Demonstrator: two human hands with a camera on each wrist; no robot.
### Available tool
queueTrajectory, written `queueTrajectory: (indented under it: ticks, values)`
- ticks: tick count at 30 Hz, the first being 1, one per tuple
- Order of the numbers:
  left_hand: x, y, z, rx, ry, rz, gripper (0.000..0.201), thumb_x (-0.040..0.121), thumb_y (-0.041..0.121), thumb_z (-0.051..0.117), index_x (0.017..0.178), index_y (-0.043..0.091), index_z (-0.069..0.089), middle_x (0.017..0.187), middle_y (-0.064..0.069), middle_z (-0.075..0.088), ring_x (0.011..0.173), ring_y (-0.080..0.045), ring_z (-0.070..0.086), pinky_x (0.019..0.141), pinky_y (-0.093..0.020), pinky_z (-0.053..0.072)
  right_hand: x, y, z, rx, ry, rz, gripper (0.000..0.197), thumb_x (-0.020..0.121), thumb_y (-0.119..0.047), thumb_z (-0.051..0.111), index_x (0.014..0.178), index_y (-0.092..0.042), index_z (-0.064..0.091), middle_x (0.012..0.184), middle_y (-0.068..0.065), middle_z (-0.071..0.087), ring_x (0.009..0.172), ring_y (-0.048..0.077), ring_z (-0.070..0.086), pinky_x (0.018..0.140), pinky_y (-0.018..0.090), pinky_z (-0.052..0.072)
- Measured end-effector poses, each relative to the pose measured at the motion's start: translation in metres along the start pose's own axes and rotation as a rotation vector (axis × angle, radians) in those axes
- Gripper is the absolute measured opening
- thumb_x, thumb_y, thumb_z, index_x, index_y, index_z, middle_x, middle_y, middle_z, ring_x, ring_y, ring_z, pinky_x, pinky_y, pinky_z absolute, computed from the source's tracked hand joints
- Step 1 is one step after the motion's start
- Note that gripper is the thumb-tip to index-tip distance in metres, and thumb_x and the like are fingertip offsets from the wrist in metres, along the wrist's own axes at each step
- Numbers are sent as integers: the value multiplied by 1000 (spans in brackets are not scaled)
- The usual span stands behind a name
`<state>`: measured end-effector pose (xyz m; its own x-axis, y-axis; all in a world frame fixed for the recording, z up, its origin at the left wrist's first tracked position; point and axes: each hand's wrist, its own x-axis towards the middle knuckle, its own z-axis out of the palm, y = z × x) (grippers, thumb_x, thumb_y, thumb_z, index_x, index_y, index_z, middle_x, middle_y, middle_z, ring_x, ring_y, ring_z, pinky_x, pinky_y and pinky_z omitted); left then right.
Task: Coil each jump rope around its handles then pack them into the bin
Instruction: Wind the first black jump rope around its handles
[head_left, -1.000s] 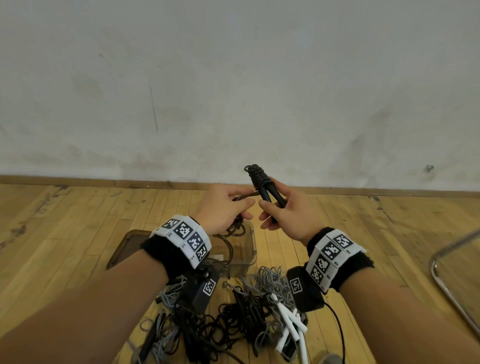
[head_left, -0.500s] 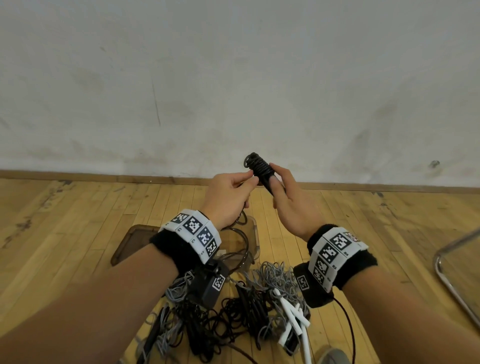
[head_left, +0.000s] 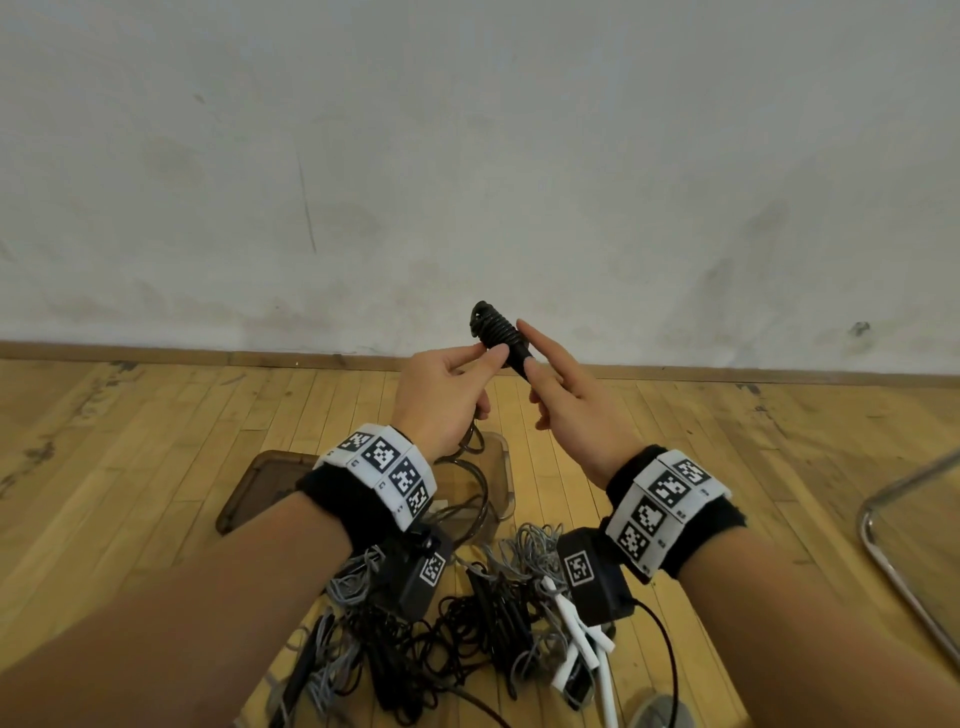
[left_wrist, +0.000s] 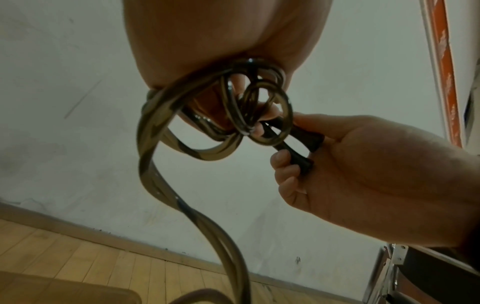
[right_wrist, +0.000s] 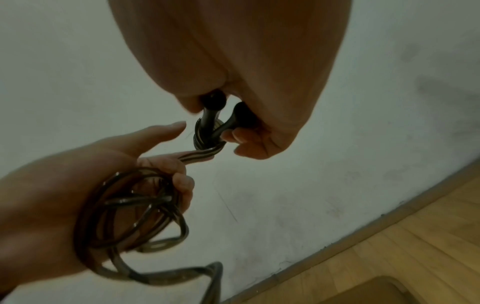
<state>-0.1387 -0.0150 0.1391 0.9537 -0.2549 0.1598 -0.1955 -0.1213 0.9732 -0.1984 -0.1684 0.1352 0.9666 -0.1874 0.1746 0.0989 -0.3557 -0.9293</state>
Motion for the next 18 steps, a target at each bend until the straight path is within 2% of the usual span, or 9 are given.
queueTrajectory:
  ticks: [3, 4, 7, 9, 10, 13, 15, 16, 18]
  values:
    - [-1, 1, -1, 5, 12, 5, 33, 98, 47, 62, 118, 25, 76, 58, -7, 65, 41, -4, 50, 48, -12, 41, -1, -2, 3, -38, 32, -27, 39, 111, -37, 32, 145, -47, 47, 89, -16, 56, 77, 8, 50, 75, 29, 46]
    - [-1, 2, -1, 4, 15, 2, 33, 98, 48, 62, 116, 24, 77, 57, -7, 64, 41, -4, 50, 48, -12, 42, -1, -2, 3, -46, 29, -33, 39, 111, -34, 32, 146, -47, 46, 87, -15, 55, 74, 8, 48, 73, 26, 44]
    - [-1, 2, -1, -6, 19, -14, 33, 97, 50, 62, 108, 25, 79, 56, -7, 63, 40, -4, 50, 47, -12, 40, -3, -2, 4, -15, -33, -35, 46, 110, -26, 40, 150, -47, 38, 73, -1, 45, 62, 11, 39, 60, 19, 39]
    - [-2, 2, 0, -10, 19, -22, 34, 96, 52, 62, 100, 24, 80, 56, -7, 63, 39, -5, 47, 44, -13, 38, -4, -1, 6, 12, -71, -31, 55, 107, -22, 48, 154, -45, 32, 69, -3, 47, 56, 9, 39, 55, 20, 38]
    - [-2, 2, 0, -10, 21, -26, 35, 96, 52, 61, 96, 23, 80, 56, -7, 63, 38, -5, 46, 44, -13, 37, -4, -2, 7, 2, -75, -26, 57, 106, -23, 51, 155, -43, 31, 72, -4, 53, 55, 6, 42, 56, 21, 40]
    - [-1, 2, 0, -40, -1, -47, 42, 100, 49, 58, 91, 14, 79, 56, -6, 63, 42, -8, 48, 47, -15, 38, -2, -1, 10, -26, -17, -10, 59, 101, -27, 62, 154, -26, 38, 85, -2, 65, 63, -1, 58, 67, 21, 51]
    - [-2, 4, 1, -92, -42, -64, 48, 102, 46, 55, 86, 6, 77, 55, -5, 61, 52, -17, 52, 57, -25, 43, 0, 1, 10, 46, 59, 20, 59, 94, -28, 72, 148, -20, 48, 81, -1, 68, 72, 6, 68, 75, 28, 59]
    - [-2, 6, 2, -122, -64, -64, 48, 103, 43, 55, 79, 8, 76, 55, -6, 60, 56, -20, 53, 63, -29, 45, 0, 1, 10, 99, 76, 45, 57, 92, -27, 74, 144, -20, 52, 82, 1, 69, 77, 12, 71, 78, 32, 61]
    - [-4, 9, 3, -157, -96, -48, 51, 105, 39, 53, 60, 20, 70, 56, -7, 59, 58, -19, 57, 71, -34, 49, -2, 0, 12, 208, 39, 117, 45, 94, -25, 71, 136, -18, 58, 93, 6, 72, 85, 18, 72, 75, 31, 61]
